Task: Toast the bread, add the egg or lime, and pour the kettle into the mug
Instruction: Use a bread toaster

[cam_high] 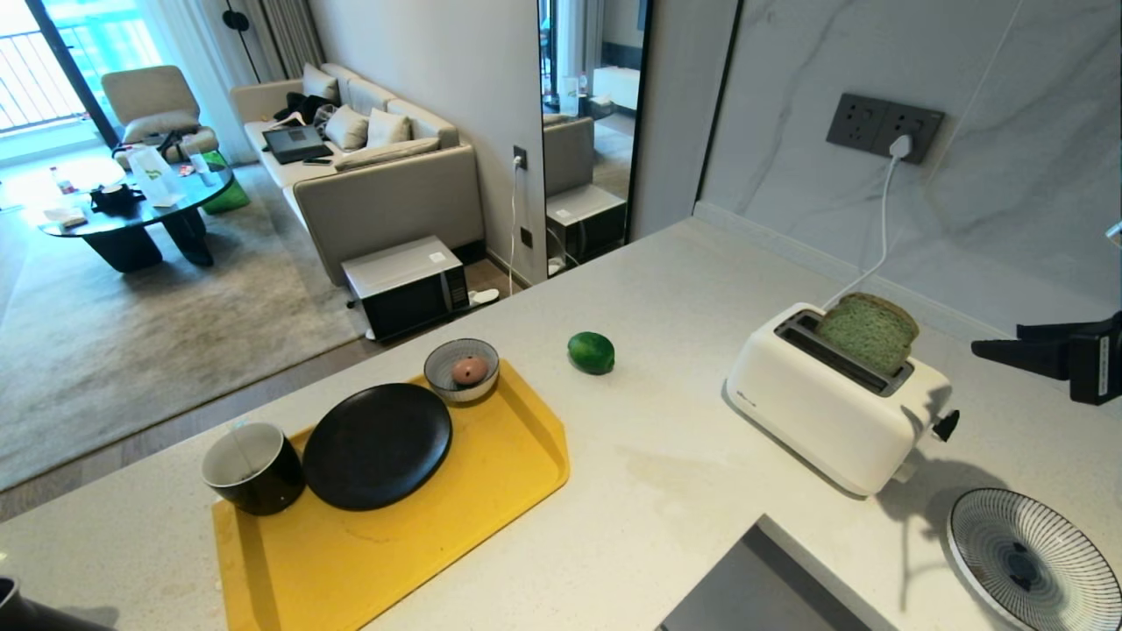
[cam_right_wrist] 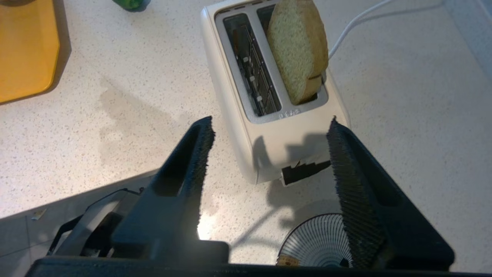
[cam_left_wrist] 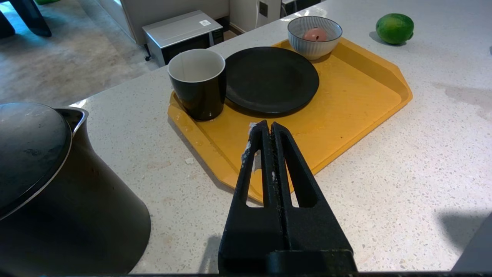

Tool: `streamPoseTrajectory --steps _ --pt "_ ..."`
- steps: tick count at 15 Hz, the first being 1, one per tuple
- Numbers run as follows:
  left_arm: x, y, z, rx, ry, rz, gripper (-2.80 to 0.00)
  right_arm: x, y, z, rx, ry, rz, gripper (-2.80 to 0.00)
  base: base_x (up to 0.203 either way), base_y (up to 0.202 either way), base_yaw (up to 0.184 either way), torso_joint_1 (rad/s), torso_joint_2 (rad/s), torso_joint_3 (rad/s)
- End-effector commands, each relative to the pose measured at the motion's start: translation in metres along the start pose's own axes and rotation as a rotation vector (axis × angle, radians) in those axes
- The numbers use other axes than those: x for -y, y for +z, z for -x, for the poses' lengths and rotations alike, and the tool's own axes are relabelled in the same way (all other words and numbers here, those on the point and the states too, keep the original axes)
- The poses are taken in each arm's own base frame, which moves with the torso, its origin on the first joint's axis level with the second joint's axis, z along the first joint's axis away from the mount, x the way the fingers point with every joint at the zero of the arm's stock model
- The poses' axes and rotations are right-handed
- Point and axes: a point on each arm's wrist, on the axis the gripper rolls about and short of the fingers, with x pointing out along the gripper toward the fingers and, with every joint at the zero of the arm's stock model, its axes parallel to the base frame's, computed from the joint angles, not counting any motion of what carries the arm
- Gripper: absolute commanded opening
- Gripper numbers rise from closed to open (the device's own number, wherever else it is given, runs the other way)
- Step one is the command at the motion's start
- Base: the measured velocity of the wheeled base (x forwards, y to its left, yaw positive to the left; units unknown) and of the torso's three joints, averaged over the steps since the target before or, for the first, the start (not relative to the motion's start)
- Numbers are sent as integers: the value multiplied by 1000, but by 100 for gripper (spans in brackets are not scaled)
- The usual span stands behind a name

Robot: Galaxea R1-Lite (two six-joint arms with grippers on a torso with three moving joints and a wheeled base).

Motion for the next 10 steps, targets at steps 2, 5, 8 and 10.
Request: streamPoseTrajectory --steps 2,5,8,10 --pt "0 0 0 0 0 0 -280 -3 -15 9 -21 -11 -18 -280 0 0 0 0 0 0" --pt "0 0 0 0 0 0 -280 3 -41 7 -15 -54 27 -280 0 0 0 0 0 0" --pt "0 0 0 0 0 0 -280 19 -70 -20 75 -104 88 -280 0 0 0 0 0 0" --pt "0 0 0 -2 0 0 -280 25 -84 -34 125 -84 116 -280 0 0 0 0 0 0"
